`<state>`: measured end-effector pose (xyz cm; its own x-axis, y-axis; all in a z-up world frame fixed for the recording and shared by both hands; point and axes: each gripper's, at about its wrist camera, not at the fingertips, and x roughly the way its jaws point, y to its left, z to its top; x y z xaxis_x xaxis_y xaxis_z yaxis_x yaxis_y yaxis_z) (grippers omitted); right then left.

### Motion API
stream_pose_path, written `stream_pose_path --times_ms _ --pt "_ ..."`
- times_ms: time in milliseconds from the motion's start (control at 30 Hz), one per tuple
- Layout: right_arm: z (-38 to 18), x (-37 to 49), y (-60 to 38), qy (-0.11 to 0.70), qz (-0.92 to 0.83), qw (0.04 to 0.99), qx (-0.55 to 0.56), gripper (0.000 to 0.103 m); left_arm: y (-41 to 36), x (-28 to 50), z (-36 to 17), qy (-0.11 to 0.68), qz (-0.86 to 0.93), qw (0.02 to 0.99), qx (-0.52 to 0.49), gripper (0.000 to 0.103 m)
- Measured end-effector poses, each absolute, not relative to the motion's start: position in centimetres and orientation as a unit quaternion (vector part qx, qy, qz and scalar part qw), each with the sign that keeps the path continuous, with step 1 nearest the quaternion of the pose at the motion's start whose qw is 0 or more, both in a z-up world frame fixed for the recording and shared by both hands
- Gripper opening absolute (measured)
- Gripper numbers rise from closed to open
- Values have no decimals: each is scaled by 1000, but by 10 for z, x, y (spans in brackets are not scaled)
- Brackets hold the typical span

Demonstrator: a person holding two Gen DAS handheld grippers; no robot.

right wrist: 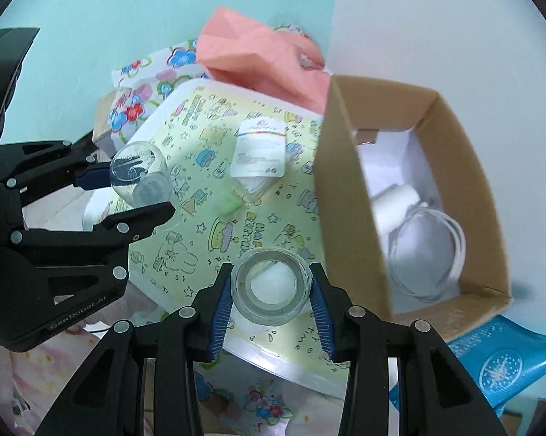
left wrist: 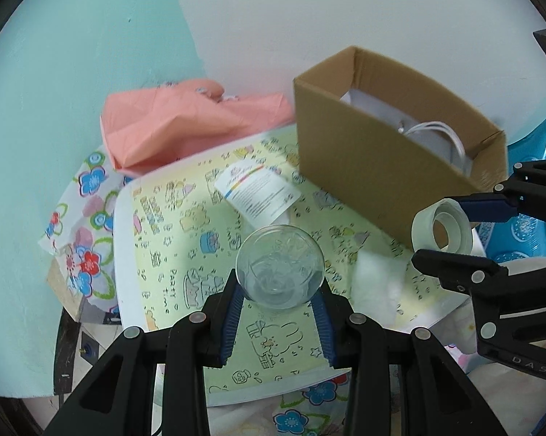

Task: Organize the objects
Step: 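Carry the cup with the left tool while the right tool carries the tape roll toward the box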

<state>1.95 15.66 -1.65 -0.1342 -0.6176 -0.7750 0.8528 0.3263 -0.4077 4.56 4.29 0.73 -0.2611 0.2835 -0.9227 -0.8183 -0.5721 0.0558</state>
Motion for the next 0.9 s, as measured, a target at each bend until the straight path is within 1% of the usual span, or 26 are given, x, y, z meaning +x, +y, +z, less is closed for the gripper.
stream_pose_path --times_ms 500,900 --pt "41 -8 162 470 -570 665 111 44 93 46 50 288 745 394 -455 37" --pt "65 -44 141 467 -576 661 116 44 157 48 59 302 731 428 -437 37"
